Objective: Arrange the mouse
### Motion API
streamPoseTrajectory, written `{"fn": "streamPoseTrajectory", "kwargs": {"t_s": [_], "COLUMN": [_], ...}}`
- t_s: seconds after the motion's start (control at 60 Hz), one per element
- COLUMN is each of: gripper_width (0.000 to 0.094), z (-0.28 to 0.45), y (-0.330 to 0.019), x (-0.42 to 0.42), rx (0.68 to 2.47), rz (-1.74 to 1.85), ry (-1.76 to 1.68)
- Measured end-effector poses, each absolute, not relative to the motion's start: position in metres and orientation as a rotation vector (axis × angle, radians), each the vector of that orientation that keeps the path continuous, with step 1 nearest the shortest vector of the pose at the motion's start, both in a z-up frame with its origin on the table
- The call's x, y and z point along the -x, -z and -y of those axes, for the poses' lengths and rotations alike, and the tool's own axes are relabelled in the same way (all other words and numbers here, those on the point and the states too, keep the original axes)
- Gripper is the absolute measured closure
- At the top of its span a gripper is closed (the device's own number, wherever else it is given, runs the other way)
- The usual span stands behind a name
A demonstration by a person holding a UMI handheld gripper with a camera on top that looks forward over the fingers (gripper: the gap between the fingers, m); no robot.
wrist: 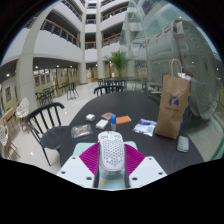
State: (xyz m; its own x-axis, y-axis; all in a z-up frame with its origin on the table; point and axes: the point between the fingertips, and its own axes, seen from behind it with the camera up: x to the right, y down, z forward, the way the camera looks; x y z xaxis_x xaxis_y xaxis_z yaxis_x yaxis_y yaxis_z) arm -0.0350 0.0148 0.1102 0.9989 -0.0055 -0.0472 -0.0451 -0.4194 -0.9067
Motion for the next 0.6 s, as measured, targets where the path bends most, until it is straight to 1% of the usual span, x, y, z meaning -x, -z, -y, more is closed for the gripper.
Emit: {"fn": "streamPoseTrajectory", "kwargs": {"t_s": [0.05, 0.117, 0.217, 0.233, 0.267, 0.283, 0.35, 0.383, 0.417, 0.45, 0.483, 0.533, 0.6], "gripper_width": [0.0602, 0.06, 0.0594, 0.0568, 0.051, 0.0485, 0.0417, 0.0362, 0.0224, 0.0066, 0.01, 0.0082, 0.0085], "z": [-0.019, -0.024, -0.021, -0.021, -0.019, -0.023, -0.019, -0.019, -0.011, -0.001, 0.008, 0.026, 0.055], "y": [-0.073, -0.035, -0.004, -0.001, -0.003, 0.002, 0.001, 0.006, 0.004, 0.002, -0.005, -0.019, -0.033], "x": [0.048, 0.054, 0.057, 0.057, 0.058, 0.056, 0.059, 0.06, 0.067, 0.068, 0.071, 0.07, 0.055], "rx": [2.064, 2.117, 2.178, 2.184, 2.172, 2.178, 2.19, 2.21, 2.232, 2.234, 2.22, 2.199, 2.173], "rz": [-0.04, -0.047, -0.059, -0.055, -0.028, -0.006, 0.058, 0.088, 0.114, 0.133, 0.153, 0.19, 0.23], "ry": [-0.034, -0.014, 0.008, 0.012, 0.042, 0.053, 0.061, 0.033, -0.004, -0.055, -0.101, -0.135, -0.131]}}
